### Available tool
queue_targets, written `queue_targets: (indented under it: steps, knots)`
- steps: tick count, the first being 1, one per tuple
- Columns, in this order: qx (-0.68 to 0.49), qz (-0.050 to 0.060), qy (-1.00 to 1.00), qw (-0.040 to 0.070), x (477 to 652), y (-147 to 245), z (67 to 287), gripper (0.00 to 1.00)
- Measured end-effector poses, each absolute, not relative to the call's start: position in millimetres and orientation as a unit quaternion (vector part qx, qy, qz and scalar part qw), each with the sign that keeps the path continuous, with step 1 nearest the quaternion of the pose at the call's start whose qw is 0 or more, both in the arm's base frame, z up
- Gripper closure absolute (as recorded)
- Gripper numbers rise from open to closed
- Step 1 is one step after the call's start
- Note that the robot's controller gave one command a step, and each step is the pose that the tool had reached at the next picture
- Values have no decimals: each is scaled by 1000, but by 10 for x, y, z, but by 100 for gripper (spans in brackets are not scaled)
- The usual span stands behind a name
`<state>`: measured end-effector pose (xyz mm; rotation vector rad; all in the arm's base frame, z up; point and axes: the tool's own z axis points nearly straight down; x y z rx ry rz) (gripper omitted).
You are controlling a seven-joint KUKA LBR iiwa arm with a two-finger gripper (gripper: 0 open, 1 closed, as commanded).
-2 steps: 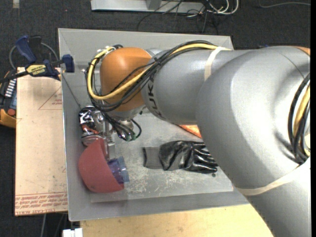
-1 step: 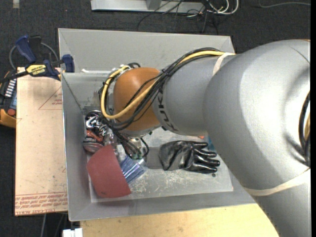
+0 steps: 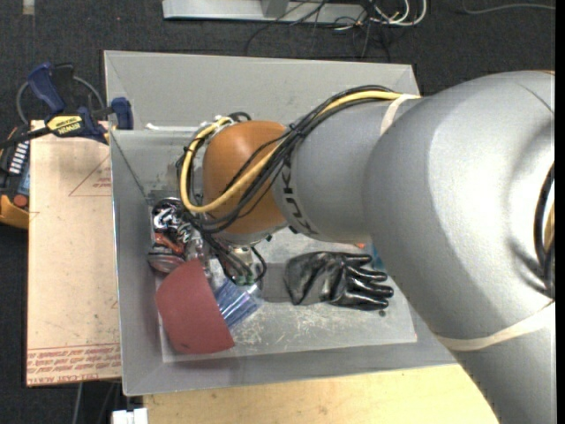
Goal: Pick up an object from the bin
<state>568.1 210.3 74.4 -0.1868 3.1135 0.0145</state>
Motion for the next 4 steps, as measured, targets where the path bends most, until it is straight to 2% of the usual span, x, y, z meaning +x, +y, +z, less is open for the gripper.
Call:
queue_targets:
  steps: [1, 2, 4]
  knots:
    - [-60, 4, 998, 9, 5668, 2098, 794, 100]
    - [-60, 4, 998, 10, 5667, 2099, 999, 100]
    - [-60, 5, 998, 11, 5671, 2100, 1215, 100]
